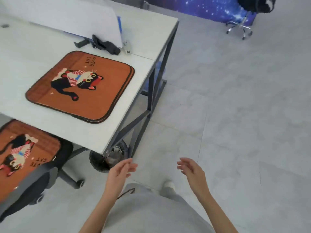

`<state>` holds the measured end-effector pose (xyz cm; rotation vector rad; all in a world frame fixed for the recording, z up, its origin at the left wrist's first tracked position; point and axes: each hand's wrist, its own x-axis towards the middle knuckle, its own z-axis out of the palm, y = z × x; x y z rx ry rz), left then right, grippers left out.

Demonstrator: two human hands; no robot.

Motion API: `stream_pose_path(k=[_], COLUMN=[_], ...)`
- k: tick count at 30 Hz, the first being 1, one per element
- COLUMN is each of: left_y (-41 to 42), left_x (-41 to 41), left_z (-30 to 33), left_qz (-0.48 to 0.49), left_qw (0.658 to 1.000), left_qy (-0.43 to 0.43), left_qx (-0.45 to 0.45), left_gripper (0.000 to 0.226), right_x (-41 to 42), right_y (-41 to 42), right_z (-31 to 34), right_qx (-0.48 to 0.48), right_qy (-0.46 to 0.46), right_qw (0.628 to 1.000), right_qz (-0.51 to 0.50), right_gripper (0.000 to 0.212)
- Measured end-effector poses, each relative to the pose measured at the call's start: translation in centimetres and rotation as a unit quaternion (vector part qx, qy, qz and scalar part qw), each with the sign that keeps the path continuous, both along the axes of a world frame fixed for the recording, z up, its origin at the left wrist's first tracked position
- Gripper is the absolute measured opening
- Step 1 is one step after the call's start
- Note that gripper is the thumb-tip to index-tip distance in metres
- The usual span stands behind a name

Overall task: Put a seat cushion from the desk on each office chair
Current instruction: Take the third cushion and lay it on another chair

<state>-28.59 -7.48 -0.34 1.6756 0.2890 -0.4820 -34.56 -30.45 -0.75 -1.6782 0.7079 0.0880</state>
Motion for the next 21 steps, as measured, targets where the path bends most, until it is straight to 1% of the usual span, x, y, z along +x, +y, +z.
stream_pose_path(k=[2, 4, 6, 9, 12, 14, 18, 21], left_y=[-0.3, -1.0, -1.7, -2.4, -2.3, -1.8, -0.1, 1.6], left_x=[-0.2, -0.3, 0.4, 3.1, 7.8, 11.7, 20.3, 24.9], left_z=[0.0, 0.1, 0.1, 0.0, -0.5, -0.1, 1.3, 1.9], left_qz=[0.092, 0.173, 0.24, 0.313, 0.361, 0.375, 0.373, 0.387], left_qw=[0.996, 0.984, 0.97, 0.949, 0.932, 0.927, 0.926, 0.917], left_qy=[0.024, 0.046, 0.05, 0.035, 0.018, 0.003, -0.032, -0.032], left_qx=[0.003, -0.001, 0.001, 0.016, 0.024, 0.027, 0.051, 0.087], left_gripper=[0.028, 0.029, 0.029, 0.027, 0.028, 0.027, 0.028, 0.026], right_x=[6.6, 12.7, 18.3, 25.2, 30.5, 32.9, 37.8, 42.0], right_y=[-1.9, -2.7, -2.5, -1.3, 0.1, 0.7, 1.6, 2.5], right_z=[1.3, 2.3, 3.1, 3.1, 1.7, 0.8, -0.1, 0.0], right_qx=[-0.012, -0.012, -0.002, 0.015, 0.029, 0.027, -0.008, -0.053], right_qy=[-0.028, -0.06, -0.084, -0.099, -0.086, -0.067, -0.037, -0.021], right_qw=[0.996, 0.985, 0.975, 0.959, 0.946, 0.937, 0.911, 0.891], right_qz=[0.09, 0.16, 0.206, 0.267, 0.312, 0.341, 0.411, 0.45], right_gripper=[0.023, 0.023, 0.023, 0.022, 0.024, 0.023, 0.023, 0.022])
